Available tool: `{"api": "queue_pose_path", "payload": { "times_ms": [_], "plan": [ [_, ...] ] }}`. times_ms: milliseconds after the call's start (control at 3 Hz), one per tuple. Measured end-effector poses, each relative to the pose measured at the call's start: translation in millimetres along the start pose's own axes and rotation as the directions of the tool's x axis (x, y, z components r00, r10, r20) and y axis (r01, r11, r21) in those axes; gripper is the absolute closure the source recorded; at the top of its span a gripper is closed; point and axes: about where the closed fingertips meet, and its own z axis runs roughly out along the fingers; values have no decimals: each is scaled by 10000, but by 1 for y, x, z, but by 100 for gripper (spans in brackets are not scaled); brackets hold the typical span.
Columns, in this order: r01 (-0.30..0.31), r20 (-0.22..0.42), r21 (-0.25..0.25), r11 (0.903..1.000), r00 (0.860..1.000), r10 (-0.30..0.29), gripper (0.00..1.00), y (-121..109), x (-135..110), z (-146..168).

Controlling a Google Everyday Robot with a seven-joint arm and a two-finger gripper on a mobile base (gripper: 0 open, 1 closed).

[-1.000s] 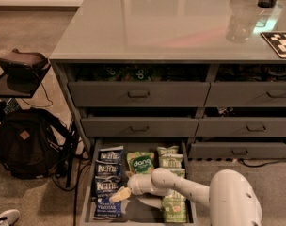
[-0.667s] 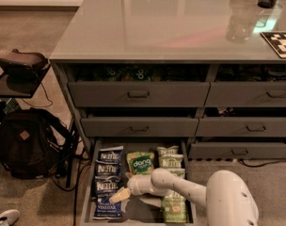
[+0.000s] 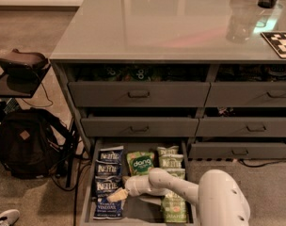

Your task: Pick blue chip bag from bottom drawer and place on counter

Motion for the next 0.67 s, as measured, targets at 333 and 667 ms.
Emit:
{"api": "queue_pose_path", "payload": {
  "times_ms": [333,667],
  "plan": [
    [12,-2,-5,10000,10000,-12,42,0,0,0],
    [104,3,93,9999,9999,-104,65,5,-2,0]
  ]
}}
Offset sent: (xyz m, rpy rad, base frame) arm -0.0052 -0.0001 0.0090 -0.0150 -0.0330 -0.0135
